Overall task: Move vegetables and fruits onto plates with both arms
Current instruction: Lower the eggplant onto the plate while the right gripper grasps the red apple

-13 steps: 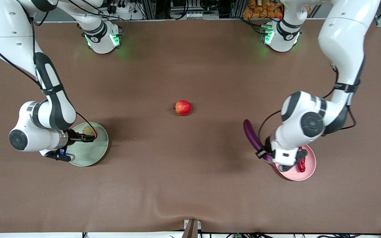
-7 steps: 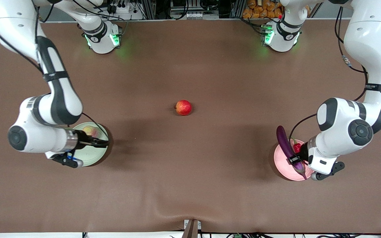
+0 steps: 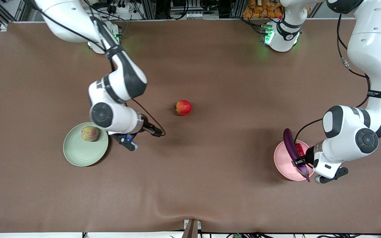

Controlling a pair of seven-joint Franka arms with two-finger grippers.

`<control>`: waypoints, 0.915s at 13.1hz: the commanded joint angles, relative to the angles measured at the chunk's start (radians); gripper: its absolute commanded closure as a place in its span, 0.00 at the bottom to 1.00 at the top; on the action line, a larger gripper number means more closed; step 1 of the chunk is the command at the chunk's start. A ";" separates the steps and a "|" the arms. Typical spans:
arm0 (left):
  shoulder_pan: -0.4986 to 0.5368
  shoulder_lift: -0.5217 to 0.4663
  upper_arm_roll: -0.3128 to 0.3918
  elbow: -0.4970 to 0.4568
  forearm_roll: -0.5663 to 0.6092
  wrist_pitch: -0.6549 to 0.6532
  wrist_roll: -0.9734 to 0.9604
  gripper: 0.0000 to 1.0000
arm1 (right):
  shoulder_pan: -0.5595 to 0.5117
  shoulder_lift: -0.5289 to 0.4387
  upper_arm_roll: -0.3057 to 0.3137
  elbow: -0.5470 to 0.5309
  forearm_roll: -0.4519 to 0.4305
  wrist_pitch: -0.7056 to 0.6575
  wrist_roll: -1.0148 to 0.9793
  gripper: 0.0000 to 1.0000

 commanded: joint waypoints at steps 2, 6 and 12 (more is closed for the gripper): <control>0.019 0.064 -0.004 0.034 -0.001 0.002 0.023 1.00 | 0.122 0.061 -0.014 0.000 0.021 0.076 0.277 0.00; 0.019 0.100 -0.004 0.034 -0.059 0.060 0.008 0.01 | 0.217 0.089 -0.016 -0.007 0.009 0.090 0.466 0.00; 0.026 -0.081 -0.016 0.024 -0.089 -0.120 0.015 0.00 | 0.268 0.098 -0.022 -0.070 0.003 0.095 0.565 0.00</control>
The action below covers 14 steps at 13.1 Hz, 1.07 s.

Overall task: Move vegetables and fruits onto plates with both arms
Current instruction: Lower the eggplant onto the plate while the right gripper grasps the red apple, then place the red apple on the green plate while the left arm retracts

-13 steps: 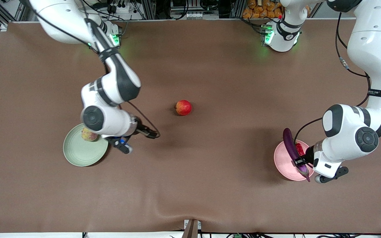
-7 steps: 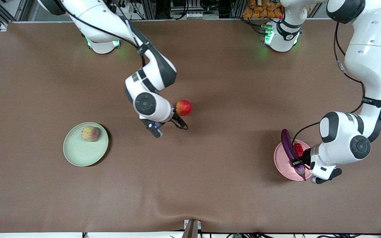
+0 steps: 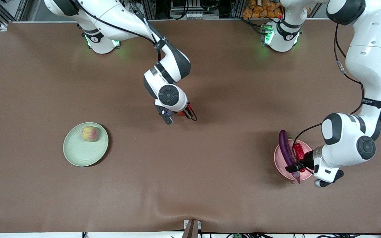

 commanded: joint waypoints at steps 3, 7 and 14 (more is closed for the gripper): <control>0.005 -0.303 -0.004 -0.028 -0.017 -0.280 0.017 0.00 | 0.036 0.028 -0.015 -0.011 -0.018 0.069 0.024 0.00; 0.038 -0.489 -0.003 -0.026 -0.011 -0.478 0.034 0.00 | 0.035 0.049 -0.017 -0.003 -0.044 0.104 0.014 0.53; 0.038 -0.679 -0.020 -0.029 -0.014 -0.602 0.068 0.00 | -0.161 0.020 -0.015 0.124 -0.104 -0.091 -0.298 1.00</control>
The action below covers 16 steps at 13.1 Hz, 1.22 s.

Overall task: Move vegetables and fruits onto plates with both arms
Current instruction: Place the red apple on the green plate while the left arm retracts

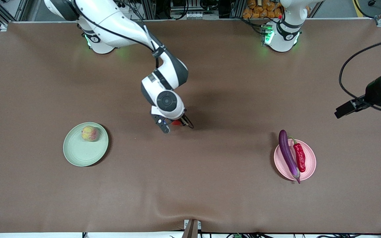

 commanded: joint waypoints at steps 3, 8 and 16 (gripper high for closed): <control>0.013 -0.065 -0.003 -0.029 -0.041 -0.007 0.109 0.00 | -0.297 -0.077 0.019 0.028 -0.004 -0.150 -0.476 1.00; -0.232 -0.123 0.302 -0.081 -0.074 -0.016 0.194 0.00 | -0.491 -0.088 0.014 0.039 -0.097 -0.224 -0.909 1.00; -0.358 -0.157 0.422 -0.115 -0.074 -0.012 0.195 0.00 | -0.609 -0.022 0.015 -0.050 -0.138 -0.045 -1.095 0.85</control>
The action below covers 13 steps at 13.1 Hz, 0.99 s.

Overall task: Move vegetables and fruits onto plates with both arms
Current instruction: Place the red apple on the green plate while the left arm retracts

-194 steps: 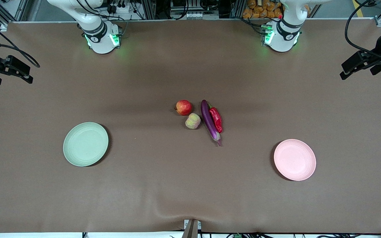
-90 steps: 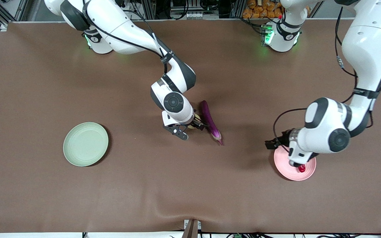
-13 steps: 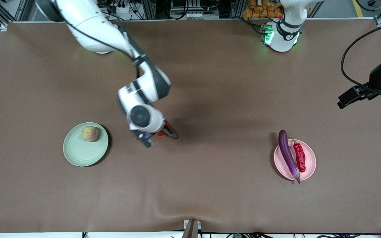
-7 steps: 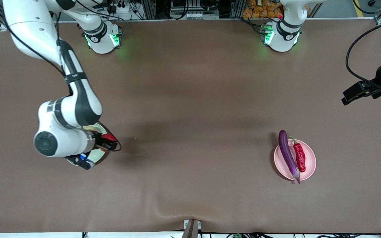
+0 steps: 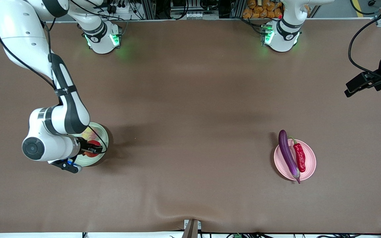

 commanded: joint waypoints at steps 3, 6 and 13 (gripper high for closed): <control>-0.007 -0.023 0.012 -0.024 -0.014 0.000 0.016 0.00 | -0.056 -0.007 0.026 0.006 0.000 0.000 -0.108 0.00; -0.002 -0.031 0.013 -0.024 -0.014 -0.016 0.017 0.00 | -0.047 -0.041 0.031 0.058 0.002 -0.003 -0.110 0.00; -0.001 -0.034 0.016 -0.023 -0.016 -0.019 0.019 0.00 | -0.064 -0.091 0.039 0.382 -0.003 -0.360 -0.119 0.00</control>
